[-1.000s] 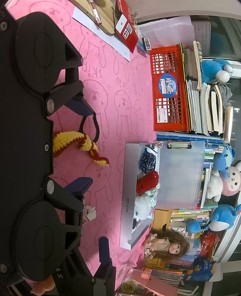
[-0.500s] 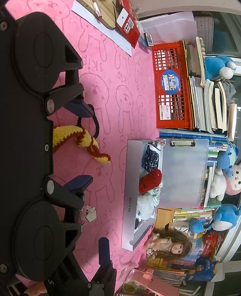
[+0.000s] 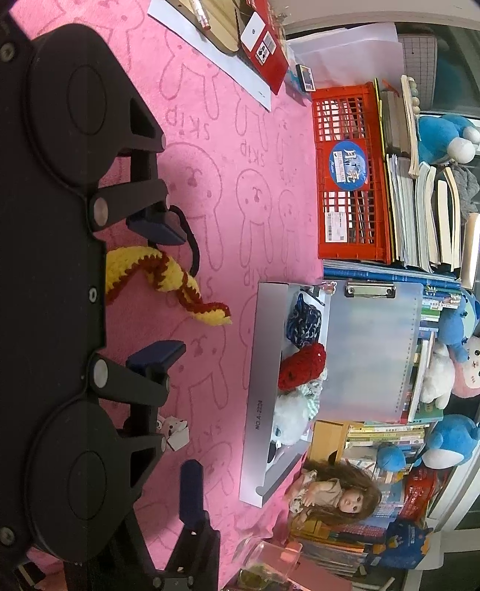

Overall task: Organize objects
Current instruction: 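Close left gripper on the knitted snake while right gripper closes on the paper figure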

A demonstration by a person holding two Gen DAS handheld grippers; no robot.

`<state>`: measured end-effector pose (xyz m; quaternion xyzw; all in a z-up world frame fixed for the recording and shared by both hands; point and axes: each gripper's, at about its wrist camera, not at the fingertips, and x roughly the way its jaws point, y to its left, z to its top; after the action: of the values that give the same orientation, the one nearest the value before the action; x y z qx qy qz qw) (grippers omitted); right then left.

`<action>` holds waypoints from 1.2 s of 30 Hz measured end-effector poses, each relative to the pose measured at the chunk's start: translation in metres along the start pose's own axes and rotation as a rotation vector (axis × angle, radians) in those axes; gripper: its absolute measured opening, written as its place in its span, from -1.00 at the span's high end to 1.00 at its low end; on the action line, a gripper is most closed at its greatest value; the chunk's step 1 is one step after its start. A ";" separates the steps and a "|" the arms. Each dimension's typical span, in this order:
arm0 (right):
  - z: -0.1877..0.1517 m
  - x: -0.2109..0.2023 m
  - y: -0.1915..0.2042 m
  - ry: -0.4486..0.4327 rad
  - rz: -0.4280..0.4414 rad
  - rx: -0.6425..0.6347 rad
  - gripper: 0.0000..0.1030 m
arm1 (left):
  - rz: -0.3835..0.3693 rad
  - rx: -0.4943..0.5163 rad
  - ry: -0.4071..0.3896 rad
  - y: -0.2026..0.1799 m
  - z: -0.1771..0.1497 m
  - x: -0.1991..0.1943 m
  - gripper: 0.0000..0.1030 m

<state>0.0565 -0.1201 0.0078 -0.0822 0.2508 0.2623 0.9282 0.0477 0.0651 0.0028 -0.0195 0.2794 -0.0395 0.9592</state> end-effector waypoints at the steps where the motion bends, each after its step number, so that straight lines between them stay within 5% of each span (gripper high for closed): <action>1: 0.000 0.001 0.000 0.005 0.002 0.001 -0.49 | 0.000 0.000 -0.001 0.001 0.000 0.000 -0.02; 16: 0.007 0.009 0.000 0.034 0.000 0.031 0.01 | 0.016 0.029 0.012 0.000 0.001 0.010 -0.02; 30: 0.009 0.013 0.004 0.037 0.002 0.022 0.28 | 0.041 0.029 0.022 0.002 -0.003 0.014 0.54; 36: 0.008 0.012 0.004 0.022 -0.015 0.030 0.38 | 0.044 0.019 0.011 0.005 -0.002 0.012 0.58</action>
<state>0.0669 -0.1093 0.0089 -0.0731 0.2641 0.2506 0.9285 0.0565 0.0686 -0.0055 -0.0040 0.2847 -0.0214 0.9584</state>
